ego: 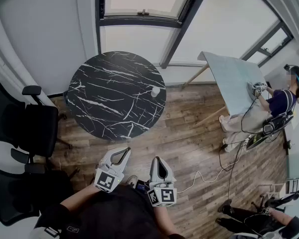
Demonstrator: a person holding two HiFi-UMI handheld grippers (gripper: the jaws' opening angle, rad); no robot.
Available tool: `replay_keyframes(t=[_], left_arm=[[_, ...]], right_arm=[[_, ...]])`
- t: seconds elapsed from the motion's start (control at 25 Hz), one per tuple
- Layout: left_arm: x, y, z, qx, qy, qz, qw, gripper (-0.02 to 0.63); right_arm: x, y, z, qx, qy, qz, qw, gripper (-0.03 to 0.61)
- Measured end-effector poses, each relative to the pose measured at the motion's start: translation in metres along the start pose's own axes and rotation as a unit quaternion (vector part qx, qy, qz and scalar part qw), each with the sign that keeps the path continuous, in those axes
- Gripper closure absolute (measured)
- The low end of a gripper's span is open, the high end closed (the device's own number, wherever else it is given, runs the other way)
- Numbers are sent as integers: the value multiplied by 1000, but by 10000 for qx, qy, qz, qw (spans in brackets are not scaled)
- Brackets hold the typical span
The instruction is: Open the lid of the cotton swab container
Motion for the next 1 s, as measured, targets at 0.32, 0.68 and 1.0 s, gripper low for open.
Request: replay_keyframes(t=[0.32, 0.68, 1.0], left_arm=[[-1, 1, 0, -67, -28, 1, 10000, 615], [-3, -4, -11, -41, -23, 49, 10000, 615], [-15, -4, -32, -118, -6, 71, 9999, 615]], right_arm=[[-1, 7, 1, 25, -14, -12, 10000, 584], [6, 10, -5, -154, -12, -103, 9998, 583], [18, 14, -22, -64, 90, -74, 9999, 583]])
Point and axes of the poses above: the fingertips, and each gripper's own axes: x backward along the fingers, z to its left, y out of its top, the point moved 1 cm from there along x, backward along the fingers, and after that the axes turned 7 degrees about -z, right-handed, at the moved point
